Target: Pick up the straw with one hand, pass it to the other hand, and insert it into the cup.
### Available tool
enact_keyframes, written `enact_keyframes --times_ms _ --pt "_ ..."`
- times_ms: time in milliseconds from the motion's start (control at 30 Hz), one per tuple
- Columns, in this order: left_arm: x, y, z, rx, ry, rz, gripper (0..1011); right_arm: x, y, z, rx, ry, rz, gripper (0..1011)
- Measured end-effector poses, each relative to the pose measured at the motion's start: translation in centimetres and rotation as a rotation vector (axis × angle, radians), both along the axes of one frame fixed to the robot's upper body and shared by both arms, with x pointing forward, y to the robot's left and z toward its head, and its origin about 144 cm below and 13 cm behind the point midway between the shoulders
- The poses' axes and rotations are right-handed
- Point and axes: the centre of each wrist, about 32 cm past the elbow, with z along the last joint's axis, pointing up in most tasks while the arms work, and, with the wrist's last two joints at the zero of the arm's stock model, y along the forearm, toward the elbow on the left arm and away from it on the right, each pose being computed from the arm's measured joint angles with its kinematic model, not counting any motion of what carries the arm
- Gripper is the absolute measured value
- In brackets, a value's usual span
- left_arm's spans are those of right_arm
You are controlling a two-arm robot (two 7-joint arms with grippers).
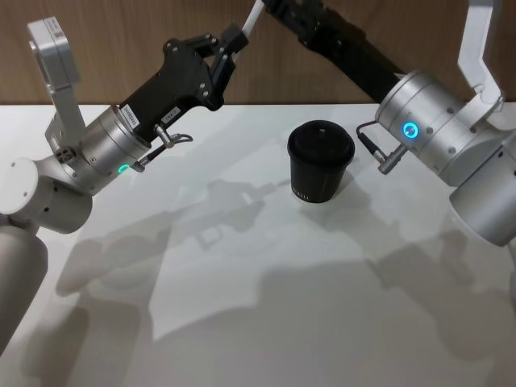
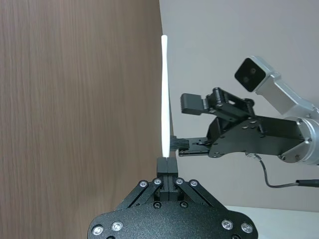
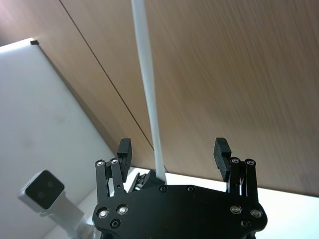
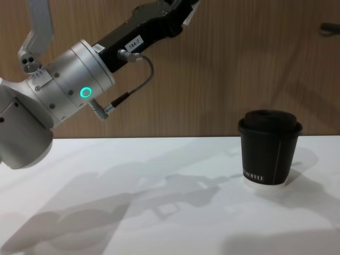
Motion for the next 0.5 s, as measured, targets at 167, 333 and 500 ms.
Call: enact_keyframes --times_ms 167,333,500 --pt "0.0 0.0 0.0 0.000 0.000 0.000 0 0.8 0.2 0.2 0.000 -0.002 -0.013 1001" --pt "0.0 0.0 0.0 0.000 0.000 0.000 0 1.2 0.4 0.3 -0.001 -0.004 -0.020 1001" --pt "0.0 0.0 0.0 0.000 0.000 0.000 0 1.7 0.6 0.4 -0.004 -0.010 -0.023 1001"
